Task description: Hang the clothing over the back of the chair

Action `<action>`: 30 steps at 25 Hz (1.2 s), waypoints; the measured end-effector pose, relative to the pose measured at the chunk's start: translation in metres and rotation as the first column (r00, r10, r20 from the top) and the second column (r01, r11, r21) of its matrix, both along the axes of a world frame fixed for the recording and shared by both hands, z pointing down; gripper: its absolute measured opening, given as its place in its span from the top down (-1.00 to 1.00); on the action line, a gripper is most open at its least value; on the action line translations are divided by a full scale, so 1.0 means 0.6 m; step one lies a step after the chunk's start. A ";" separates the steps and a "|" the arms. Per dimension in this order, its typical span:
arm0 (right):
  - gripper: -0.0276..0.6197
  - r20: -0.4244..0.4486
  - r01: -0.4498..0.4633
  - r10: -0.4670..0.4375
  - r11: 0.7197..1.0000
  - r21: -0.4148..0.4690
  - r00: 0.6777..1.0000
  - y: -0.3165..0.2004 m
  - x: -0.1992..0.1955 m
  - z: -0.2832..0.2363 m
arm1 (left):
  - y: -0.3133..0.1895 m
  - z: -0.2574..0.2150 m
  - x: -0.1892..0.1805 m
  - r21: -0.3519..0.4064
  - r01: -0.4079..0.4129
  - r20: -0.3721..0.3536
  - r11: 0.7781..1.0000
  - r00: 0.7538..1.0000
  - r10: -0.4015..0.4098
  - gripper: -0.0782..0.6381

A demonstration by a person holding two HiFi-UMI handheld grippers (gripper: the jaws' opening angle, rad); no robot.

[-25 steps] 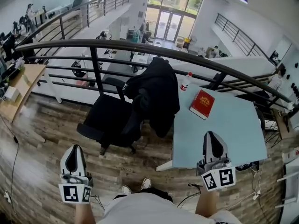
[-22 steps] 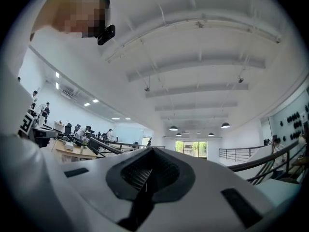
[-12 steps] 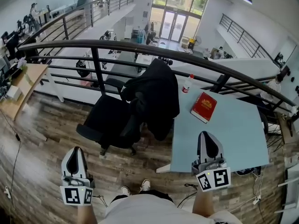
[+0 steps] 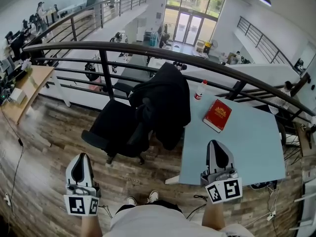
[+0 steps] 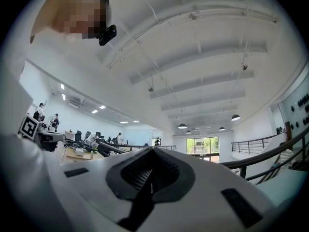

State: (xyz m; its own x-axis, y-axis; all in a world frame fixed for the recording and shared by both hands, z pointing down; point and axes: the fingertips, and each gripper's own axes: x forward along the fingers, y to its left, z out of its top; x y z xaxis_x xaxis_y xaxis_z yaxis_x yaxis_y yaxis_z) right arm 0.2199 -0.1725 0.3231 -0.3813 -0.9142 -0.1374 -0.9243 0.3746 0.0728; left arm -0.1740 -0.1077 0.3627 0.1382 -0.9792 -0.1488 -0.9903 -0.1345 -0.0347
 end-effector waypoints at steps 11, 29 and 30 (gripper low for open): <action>0.86 0.000 0.000 0.000 1.000 -0.015 1.000 -0.002 -0.006 0.007 | -0.007 0.000 0.003 0.002 -0.012 -0.005 1.000 1.000 0.012 0.70; 0.86 -0.034 0.026 -0.027 0.999 -0.028 0.999 -0.010 -0.051 0.012 | -0.011 0.010 -0.022 -0.019 -0.014 -0.013 1.000 1.000 0.014 0.70; 0.86 -0.033 0.026 -0.027 0.999 -0.031 0.999 -0.011 -0.054 0.013 | -0.011 0.011 -0.025 -0.021 -0.014 -0.013 1.000 1.000 0.014 0.70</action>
State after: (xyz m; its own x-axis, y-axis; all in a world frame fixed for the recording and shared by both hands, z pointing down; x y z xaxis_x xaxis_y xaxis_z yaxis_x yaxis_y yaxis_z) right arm 0.1877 -0.1788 0.3312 -0.4098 -0.9070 -0.0968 -0.9111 0.4018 0.0919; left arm -0.1888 -0.1143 0.3695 0.1500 -0.9801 -0.1303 -0.9887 -0.1488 -0.0186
